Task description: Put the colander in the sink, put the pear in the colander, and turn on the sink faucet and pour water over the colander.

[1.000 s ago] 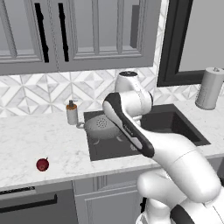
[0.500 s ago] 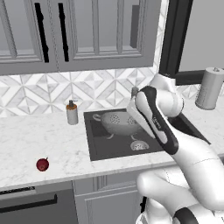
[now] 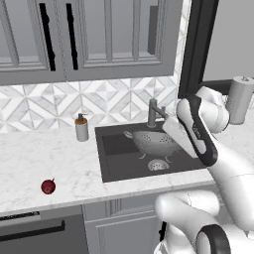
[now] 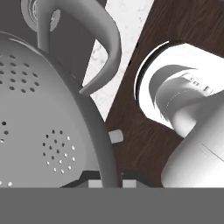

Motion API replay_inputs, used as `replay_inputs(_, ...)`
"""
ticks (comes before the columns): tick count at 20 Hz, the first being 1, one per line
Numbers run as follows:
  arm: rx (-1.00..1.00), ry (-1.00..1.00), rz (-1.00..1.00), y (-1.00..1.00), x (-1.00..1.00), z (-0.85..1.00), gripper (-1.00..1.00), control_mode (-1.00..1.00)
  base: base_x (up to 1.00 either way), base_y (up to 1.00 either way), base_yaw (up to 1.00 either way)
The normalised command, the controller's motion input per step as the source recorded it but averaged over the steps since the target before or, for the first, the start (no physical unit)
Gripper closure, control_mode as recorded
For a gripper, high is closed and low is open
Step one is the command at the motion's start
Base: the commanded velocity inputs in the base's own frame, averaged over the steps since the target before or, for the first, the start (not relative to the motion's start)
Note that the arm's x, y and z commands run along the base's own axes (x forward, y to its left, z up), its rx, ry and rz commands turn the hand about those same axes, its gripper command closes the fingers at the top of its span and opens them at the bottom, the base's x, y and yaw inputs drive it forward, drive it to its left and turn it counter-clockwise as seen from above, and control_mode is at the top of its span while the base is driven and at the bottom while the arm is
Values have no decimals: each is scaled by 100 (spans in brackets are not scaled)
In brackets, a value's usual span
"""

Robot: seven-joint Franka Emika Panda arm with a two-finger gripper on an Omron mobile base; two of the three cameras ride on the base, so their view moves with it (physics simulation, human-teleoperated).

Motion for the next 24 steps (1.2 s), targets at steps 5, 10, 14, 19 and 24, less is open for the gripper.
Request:
replay_inputs(5,0,9,4,-57,11,-11,100,-100,0,0,0)
replay_inputs(10,0,0,16,-47,8,-19,100,-100,0,0,0)
replay_inputs(14,0,0,13,-42,8,-25,100,-100,0,0,0)
replay_inputs(19,0,0,7,-42,15,-22,100,-100,0,0,0)
replay_inputs(24,1,0,1,-39,39,-13,100,-100,0,0,0)
